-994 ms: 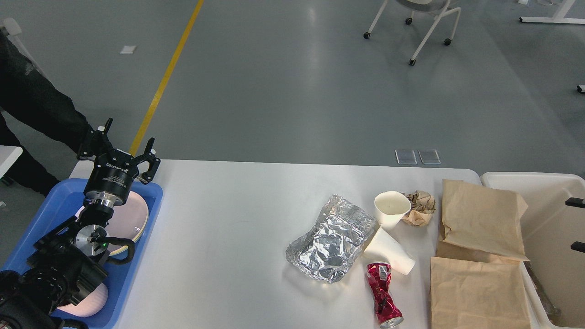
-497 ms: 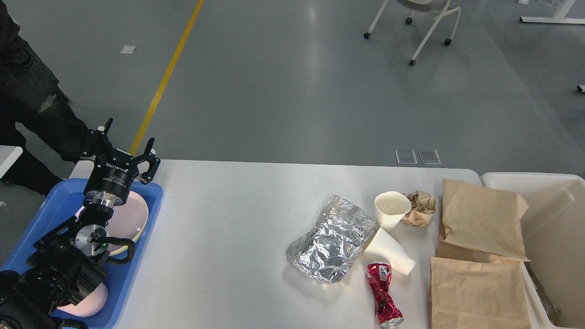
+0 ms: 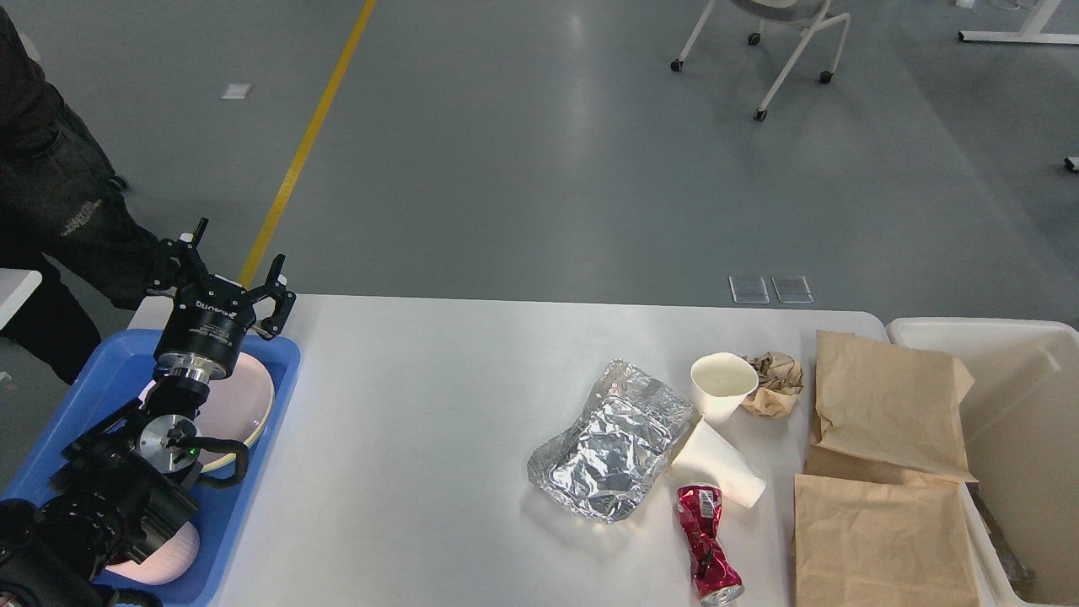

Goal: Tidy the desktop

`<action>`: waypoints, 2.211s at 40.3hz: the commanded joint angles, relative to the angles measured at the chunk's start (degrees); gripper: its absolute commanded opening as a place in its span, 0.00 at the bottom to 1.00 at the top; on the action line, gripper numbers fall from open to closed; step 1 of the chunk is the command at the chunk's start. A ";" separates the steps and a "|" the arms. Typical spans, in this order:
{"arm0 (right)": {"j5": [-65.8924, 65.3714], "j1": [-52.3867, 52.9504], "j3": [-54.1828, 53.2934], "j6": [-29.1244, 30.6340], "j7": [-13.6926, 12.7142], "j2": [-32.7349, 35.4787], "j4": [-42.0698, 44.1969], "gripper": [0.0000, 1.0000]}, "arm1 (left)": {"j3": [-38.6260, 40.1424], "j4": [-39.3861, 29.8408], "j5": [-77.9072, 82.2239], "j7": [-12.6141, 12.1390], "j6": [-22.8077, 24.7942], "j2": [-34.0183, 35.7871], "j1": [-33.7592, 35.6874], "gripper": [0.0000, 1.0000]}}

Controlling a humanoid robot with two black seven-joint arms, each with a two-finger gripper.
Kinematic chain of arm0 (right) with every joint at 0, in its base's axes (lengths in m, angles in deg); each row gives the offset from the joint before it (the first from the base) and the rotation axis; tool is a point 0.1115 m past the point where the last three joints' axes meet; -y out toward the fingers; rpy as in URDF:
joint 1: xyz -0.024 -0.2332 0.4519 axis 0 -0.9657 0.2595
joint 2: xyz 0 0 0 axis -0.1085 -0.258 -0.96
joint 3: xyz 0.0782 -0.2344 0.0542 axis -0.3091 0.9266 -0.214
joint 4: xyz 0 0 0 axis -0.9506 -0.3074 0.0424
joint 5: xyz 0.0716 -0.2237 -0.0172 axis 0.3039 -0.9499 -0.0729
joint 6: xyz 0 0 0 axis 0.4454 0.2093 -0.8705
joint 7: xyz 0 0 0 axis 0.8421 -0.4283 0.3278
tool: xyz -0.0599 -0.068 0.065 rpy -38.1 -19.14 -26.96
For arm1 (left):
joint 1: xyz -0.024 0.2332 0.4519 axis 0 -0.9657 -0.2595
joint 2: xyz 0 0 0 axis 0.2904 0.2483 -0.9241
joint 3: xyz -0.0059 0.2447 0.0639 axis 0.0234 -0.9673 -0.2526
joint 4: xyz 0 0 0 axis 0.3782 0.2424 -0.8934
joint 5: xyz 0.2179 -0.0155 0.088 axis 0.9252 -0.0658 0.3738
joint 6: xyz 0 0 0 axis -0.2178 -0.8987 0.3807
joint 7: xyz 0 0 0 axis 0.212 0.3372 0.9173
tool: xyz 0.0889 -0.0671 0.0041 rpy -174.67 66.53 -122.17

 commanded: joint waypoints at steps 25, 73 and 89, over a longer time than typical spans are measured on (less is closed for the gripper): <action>-27.97 19.12 0.17 2.03 -0.32 0.63 -13.55 1.00 | 0.00 0.00 0.00 -0.05 0.00 0.00 -0.03 0.96; -38.45 34.68 3.15 3.42 -5.33 -10.27 -24.02 1.00 | 0.00 0.00 0.00 -0.04 0.00 0.00 -0.03 0.96; -30.18 35.12 10.98 3.42 -5.33 -11.41 -20.59 1.00 | 0.00 0.00 0.00 0.04 0.00 0.00 0.06 0.96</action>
